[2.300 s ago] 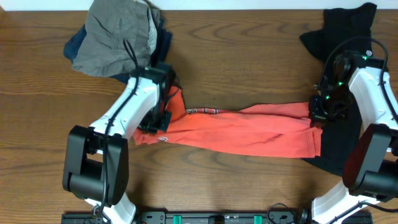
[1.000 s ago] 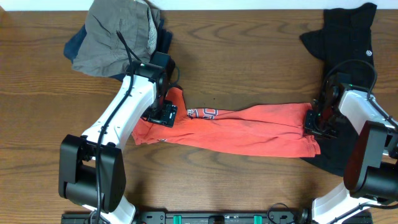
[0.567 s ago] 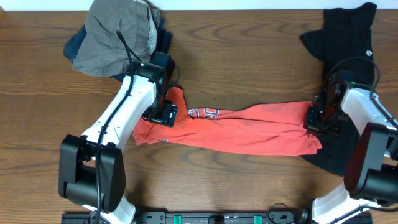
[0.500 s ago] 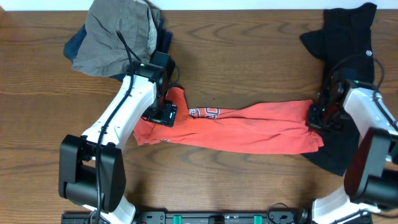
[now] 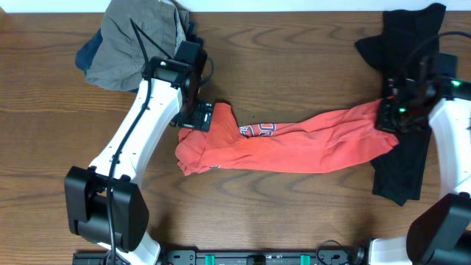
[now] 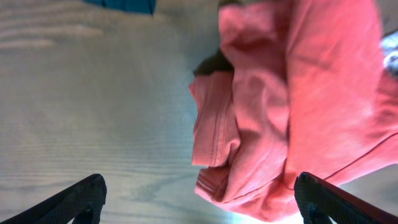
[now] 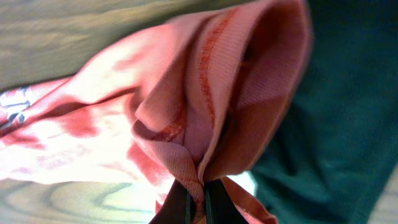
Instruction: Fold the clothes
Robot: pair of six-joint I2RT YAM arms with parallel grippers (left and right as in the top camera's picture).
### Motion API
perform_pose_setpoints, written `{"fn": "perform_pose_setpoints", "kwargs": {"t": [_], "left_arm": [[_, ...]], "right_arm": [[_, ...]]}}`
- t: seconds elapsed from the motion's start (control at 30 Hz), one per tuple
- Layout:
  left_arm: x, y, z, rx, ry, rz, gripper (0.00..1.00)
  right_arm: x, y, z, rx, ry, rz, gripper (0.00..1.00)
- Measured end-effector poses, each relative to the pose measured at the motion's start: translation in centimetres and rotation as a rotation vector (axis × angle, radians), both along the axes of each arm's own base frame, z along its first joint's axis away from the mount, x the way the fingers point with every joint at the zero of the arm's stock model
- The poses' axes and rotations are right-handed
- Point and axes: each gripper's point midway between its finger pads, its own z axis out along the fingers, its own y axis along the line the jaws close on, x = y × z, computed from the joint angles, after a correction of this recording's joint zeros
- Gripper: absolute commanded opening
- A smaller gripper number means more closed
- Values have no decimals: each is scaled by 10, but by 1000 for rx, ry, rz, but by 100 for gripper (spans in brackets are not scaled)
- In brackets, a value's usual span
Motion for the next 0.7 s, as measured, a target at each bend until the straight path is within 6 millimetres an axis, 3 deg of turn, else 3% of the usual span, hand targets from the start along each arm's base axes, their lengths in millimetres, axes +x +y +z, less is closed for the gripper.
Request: {"fn": "perform_pose_setpoints", "kwargs": {"t": [0.3,0.47,0.57,0.67,0.7], "left_arm": [[8,-1,5,-11,-34,4,98],[11,7,5,-11,-38,27,98],[12,13,5,-11,-39,45,98],[13,17,5,-11,-39,58,98],[13,18,5,-10,-38,61,98]], "right_arm": [[7,100,2,26,-41,289,1],[11,154,-12,43,-51,405,1],[9,184,-33,52,-13,459,17],[3,206,-52,75,32,498,45],[0,212,-56,80,44,510,47]]}}
